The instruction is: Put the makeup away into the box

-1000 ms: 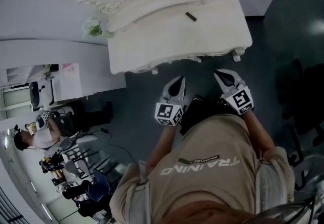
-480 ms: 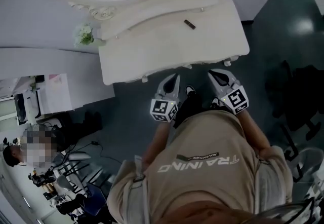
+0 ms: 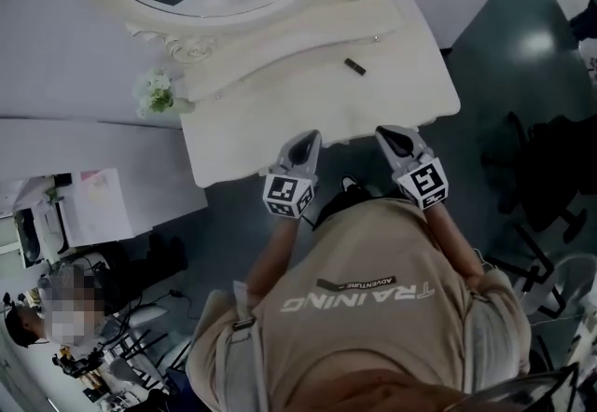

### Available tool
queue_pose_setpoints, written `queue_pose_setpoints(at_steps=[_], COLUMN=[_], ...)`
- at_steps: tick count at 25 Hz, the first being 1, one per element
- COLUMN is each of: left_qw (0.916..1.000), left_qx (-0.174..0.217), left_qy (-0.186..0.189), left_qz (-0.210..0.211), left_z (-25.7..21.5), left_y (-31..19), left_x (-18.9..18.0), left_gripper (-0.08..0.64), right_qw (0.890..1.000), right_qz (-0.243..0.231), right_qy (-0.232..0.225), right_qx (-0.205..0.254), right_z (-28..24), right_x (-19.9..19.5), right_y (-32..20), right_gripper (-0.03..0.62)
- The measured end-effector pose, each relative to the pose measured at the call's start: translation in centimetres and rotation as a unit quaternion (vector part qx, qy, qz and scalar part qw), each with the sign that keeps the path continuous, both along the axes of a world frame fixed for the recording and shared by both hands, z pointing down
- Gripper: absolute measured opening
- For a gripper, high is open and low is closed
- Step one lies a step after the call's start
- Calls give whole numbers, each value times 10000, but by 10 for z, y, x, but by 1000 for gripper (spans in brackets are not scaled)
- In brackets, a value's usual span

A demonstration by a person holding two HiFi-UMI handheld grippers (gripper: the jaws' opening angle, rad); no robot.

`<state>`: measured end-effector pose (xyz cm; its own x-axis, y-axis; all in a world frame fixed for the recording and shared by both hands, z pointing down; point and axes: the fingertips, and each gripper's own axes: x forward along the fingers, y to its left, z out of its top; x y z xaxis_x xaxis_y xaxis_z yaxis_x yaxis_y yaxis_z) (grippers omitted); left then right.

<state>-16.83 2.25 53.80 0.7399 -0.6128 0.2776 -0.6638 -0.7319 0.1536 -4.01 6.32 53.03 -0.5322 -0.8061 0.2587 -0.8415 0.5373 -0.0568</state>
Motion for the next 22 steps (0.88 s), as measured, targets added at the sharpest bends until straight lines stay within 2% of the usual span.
queue_pose_setpoints(at_steps=[4, 14, 22], left_qw=[9999, 9992, 9992], left_qx=[-121, -211, -323], left_qy=[51, 179, 140], left_qz=[13, 281, 195], left_z=[9, 17, 31], left_y=[-17, -53, -71], left_x=[-15, -19, -28], left_gripper=[6, 6, 6], right_qw=[9998, 9992, 9987], right_qz=[-3, 156, 271], right_qy=[190, 366, 414], right_qx=[-31, -65, -127], right_z=[1, 3, 8], right_x=[-11, -29, -26], right_y=[-16, -66, -92], right_gripper=[3, 3, 3])
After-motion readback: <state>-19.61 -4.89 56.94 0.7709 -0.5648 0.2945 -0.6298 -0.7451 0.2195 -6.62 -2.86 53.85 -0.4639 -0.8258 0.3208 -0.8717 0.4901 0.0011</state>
